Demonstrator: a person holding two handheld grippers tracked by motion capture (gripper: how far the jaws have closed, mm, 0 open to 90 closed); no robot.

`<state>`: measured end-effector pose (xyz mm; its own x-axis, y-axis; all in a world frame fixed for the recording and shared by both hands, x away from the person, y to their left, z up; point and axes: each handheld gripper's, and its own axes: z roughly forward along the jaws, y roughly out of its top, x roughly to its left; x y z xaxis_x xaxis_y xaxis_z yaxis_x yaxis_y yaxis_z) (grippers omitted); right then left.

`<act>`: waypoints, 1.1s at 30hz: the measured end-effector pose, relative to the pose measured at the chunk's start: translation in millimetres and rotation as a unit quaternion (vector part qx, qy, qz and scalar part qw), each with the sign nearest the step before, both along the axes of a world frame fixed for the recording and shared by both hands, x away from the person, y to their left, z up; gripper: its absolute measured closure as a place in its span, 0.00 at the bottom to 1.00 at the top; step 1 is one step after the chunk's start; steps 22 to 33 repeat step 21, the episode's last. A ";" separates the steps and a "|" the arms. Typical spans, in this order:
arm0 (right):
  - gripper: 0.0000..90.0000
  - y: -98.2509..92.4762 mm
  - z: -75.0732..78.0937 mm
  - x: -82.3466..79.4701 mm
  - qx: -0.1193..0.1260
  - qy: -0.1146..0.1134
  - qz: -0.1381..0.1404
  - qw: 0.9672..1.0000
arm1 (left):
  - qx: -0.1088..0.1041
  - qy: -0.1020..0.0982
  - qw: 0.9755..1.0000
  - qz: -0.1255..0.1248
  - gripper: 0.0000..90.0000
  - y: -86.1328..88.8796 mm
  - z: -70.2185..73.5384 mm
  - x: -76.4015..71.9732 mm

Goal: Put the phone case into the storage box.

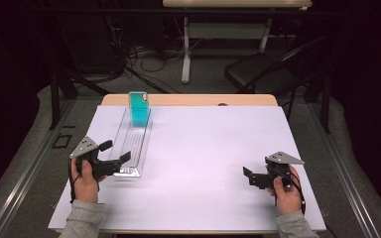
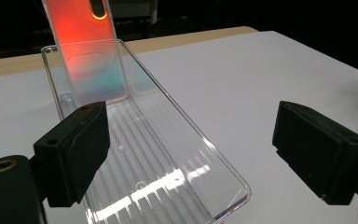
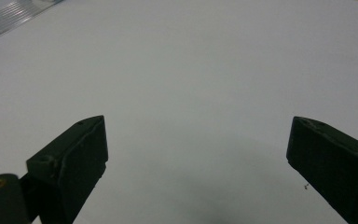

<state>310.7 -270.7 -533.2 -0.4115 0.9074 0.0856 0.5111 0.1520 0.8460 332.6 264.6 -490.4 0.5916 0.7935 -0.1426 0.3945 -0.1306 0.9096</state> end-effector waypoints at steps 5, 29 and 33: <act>0.05 0.5 0.0 0.1 0.000 0.002 0.000 1.000 | -0.001 0.000 1.000 0.001 0.12 0.8 -0.7 0.2; 0.05 0.7 -0.4 0.3 0.000 0.001 0.001 1.000 | -0.002 0.001 1.000 0.006 0.13 2.9 -0.8 0.5; 0.05 0.7 -0.4 0.3 0.000 0.001 0.001 1.000 | -0.002 0.001 1.000 0.006 0.13 2.9 -0.8 0.5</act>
